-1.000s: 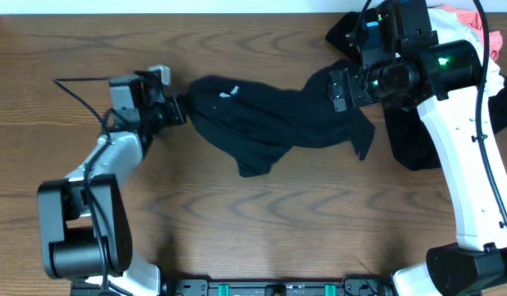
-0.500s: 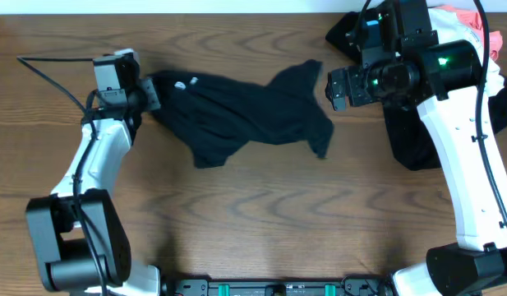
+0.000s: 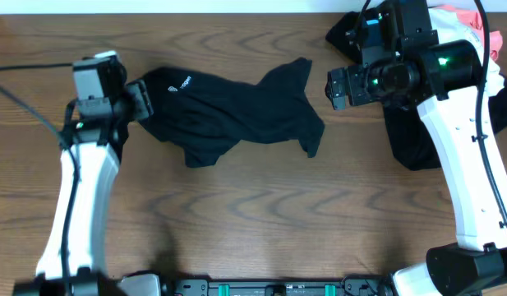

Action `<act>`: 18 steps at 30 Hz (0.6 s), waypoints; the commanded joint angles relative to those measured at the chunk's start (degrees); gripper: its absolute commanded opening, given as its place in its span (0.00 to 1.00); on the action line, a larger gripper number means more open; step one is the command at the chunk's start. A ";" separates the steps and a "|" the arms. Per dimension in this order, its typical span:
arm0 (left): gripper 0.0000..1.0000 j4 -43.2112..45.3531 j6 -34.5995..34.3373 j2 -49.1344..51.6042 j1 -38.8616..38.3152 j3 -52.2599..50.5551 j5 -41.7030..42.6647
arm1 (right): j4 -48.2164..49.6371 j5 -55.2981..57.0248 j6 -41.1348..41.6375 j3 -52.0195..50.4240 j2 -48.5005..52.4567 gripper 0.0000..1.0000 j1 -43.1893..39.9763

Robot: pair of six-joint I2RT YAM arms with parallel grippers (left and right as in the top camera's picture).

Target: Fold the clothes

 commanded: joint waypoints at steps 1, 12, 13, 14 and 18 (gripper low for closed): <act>0.62 -5.40 0.63 -1.38 -0.74 -0.79 4.94 | 0.61 -0.44 -0.85 0.26 -0.11 0.99 0.33; 0.62 5.09 -4.68 2.34 -9.44 -20.11 6.80 | 1.22 -0.44 -1.68 0.26 -0.11 0.99 0.33; 0.62 6.75 -4.92 2.80 -9.46 -21.24 6.82 | 1.18 -0.46 -1.70 0.26 -0.11 0.99 0.33; 0.62 8.09 -5.05 3.37 -9.44 -22.01 6.82 | 1.03 -0.46 -1.70 0.26 -0.11 0.99 0.33; 0.62 12.33 -4.98 6.54 -9.51 -22.40 9.29 | 1.07 -0.48 -1.70 0.26 -0.11 0.99 0.33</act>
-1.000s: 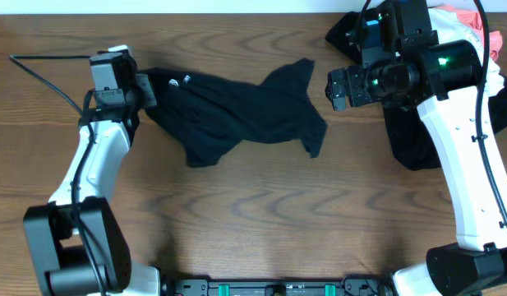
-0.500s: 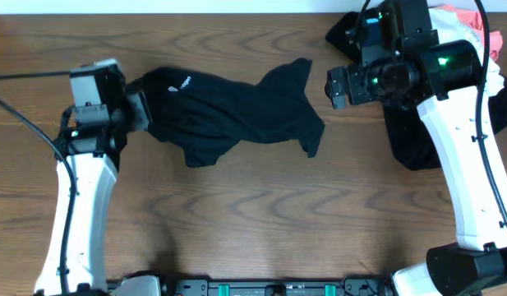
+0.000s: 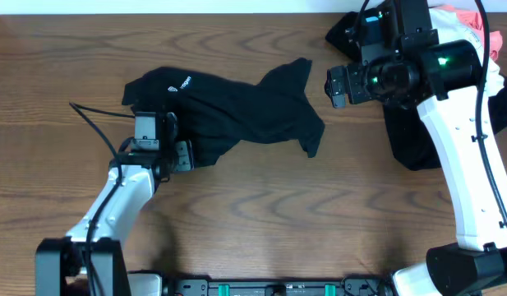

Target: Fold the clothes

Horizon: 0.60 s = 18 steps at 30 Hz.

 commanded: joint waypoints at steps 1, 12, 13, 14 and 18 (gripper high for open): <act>0.62 3.10 -1.14 2.69 -0.09 -0.04 3.30 | 0.02 -0.44 -0.92 0.26 -0.11 0.99 0.33; 0.61 3.63 -1.18 8.85 -0.09 -0.04 8.74 | 0.31 -0.42 -0.92 0.26 -0.11 0.99 0.33; 0.61 3.78 -1.18 8.85 -0.09 -0.04 8.74 | 0.46 -0.42 -0.92 0.26 -0.11 0.99 0.33; 0.61 4.02 -1.16 8.85 -0.09 -0.04 8.74 | 0.61 -0.44 -0.90 0.26 -0.11 0.99 0.33; 0.25 4.26 -1.18 8.92 -0.09 -0.04 8.90 | 0.61 -0.44 -0.87 0.26 -0.11 0.99 0.33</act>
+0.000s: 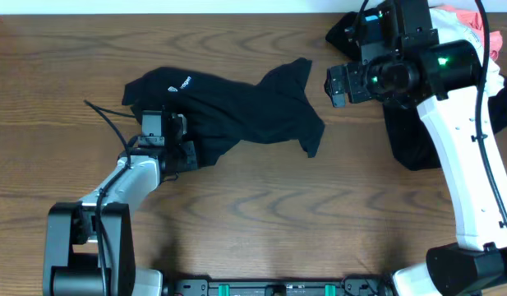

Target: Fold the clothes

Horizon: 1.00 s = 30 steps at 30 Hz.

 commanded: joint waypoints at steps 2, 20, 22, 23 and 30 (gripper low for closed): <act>0.06 -0.72 0.17 0.92 -0.09 -0.15 2.19 | 0.02 -0.46 -0.61 0.26 -0.13 0.99 0.33; 0.06 -29.66 -2.51 -21.14 -0.02 8.00 -22.56 | 0.24 -0.48 -0.63 0.26 -0.13 0.99 0.33; 0.06 -32.37 -5.14 -22.01 -0.02 8.02 -22.56 | 0.24 -0.66 -0.63 0.26 -0.13 0.99 0.33; 0.06 -33.77 -6.80 -22.05 -0.02 8.00 -22.53 | 0.24 -0.98 -0.63 0.26 -0.13 0.99 0.33; 0.06 -40.04 -13.27 -21.29 -0.02 8.00 -22.58 | 4.39 -7.91 -4.48 -1.20 0.17 0.99 1.18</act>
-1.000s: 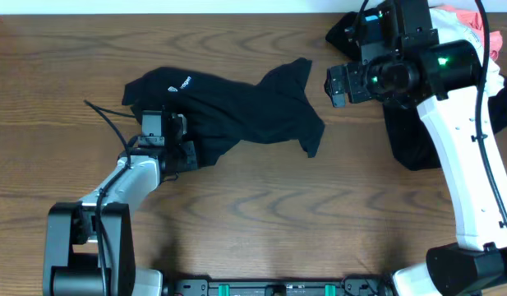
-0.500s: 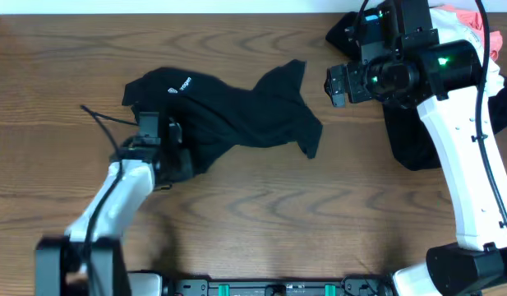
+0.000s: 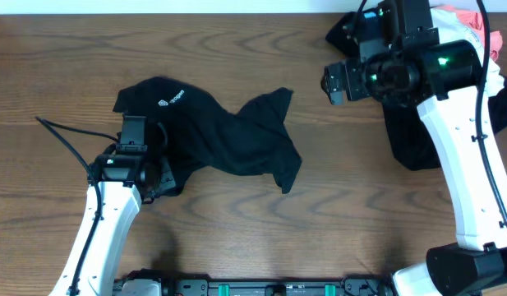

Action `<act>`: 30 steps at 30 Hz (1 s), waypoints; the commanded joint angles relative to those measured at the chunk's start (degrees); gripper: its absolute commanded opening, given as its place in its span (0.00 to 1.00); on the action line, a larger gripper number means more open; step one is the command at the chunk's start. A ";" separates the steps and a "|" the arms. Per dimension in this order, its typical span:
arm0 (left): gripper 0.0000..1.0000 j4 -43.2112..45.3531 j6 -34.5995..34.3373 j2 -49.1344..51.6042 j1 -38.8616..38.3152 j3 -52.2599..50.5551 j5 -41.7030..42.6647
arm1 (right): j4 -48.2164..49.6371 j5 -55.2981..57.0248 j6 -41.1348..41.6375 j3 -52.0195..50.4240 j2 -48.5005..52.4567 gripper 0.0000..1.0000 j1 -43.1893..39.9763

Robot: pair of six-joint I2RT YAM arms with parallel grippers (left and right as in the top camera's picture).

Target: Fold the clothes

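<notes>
A black garment [image 3: 228,136] lies crumpled on the wooden table left of centre, with a small white logo [image 3: 172,100] near its far-left end. My left gripper [image 3: 161,176] sits at the garment's near-left edge, its fingers buried in the cloth and shut on it. My right gripper [image 3: 329,83] hangs above the table just right of the garment's far-right tip, holding nothing. Its jaws look dark and cannot be made out.
A heap of other clothes sits at the far right: black cloth [image 3: 413,144] under the right arm and a pink piece [image 3: 473,16] at the corner. A cable [image 3: 68,131] trails left from the left arm. The table's far edge [image 3: 154,11] runs close behind the garment.
The left gripper has moved left and toward the near edge, and the garment has shifted with it, its right tip now farther from the right gripper. The right gripper barely moved.
At first the left gripper was at the garment's far-left end. Then it stood at the garment's near-left edge and stayed there a moment. Now it is farther near-left with the cloth dragged along. The right arm held its place by the far-right tip throughout.
</notes>
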 commanded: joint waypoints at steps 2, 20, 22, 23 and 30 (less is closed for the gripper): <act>0.06 -1.09 -5.42 0.31 -0.04 0.35 -1.88 | 4.48 -9.01 -6.75 -2.01 1.07 0.99 2.49; 0.06 -1.40 -5.60 0.33 -0.04 0.35 -1.81 | 52.39 -29.70 -5.86 4.48 35.93 0.95 14.86; 0.06 -1.55 -5.60 0.33 -0.04 0.35 -1.68 | 51.91 -29.73 -5.70 9.18 40.44 0.94 16.15; 0.06 -1.57 -5.60 0.33 -0.04 0.35 -1.57 | 51.60 -29.81 -5.35 11.34 42.53 0.93 16.81; 0.06 -1.92 -5.60 0.33 -0.04 0.35 -1.42 | 45.62 -28.85 -4.74 22.27 53.22 0.89 21.62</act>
